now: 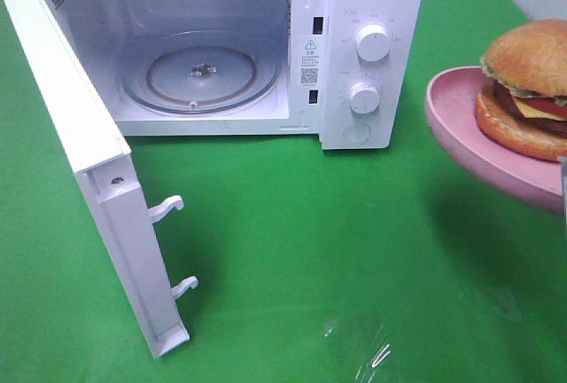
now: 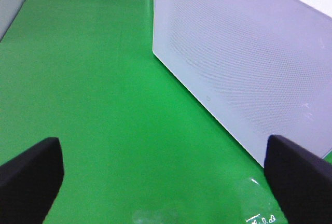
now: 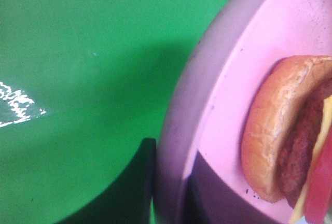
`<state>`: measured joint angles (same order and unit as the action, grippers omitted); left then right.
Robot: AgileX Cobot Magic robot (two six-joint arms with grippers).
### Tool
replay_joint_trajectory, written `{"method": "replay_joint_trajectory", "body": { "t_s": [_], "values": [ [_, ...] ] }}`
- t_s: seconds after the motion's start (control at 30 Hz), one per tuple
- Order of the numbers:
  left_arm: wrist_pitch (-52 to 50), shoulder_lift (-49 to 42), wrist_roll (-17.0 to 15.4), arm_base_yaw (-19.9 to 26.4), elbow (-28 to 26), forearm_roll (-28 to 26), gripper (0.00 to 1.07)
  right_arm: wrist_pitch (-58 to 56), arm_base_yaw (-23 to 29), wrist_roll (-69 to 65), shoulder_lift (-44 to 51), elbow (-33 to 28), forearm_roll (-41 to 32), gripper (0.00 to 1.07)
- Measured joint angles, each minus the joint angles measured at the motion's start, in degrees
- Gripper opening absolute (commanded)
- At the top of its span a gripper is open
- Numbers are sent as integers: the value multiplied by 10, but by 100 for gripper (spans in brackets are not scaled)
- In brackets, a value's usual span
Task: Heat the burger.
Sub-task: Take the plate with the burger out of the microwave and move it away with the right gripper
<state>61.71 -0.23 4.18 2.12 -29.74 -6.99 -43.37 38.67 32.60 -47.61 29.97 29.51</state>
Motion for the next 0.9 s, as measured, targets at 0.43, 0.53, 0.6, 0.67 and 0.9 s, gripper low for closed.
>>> {"method": "replay_joint_trajectory", "body": {
  "t_s": [0.43,0.53,0.6,0.67,0.9],
  "values": [
    [0,0,0,0,0,0,97,-96,0,-142,0,0,56,0],
    [0,0,0,0,0,0,97,-107,0,-163,0,0,64,0],
    [0,0,0,0,0,0,97,-116,0,-181,0,0,70,0],
    [0,0,0,0,0,0,97,-130,0,-197,-4,0,73,0],
    [0,0,0,0,0,0,97,-166,0,-251,-53,6,76,0]
  ]
}}
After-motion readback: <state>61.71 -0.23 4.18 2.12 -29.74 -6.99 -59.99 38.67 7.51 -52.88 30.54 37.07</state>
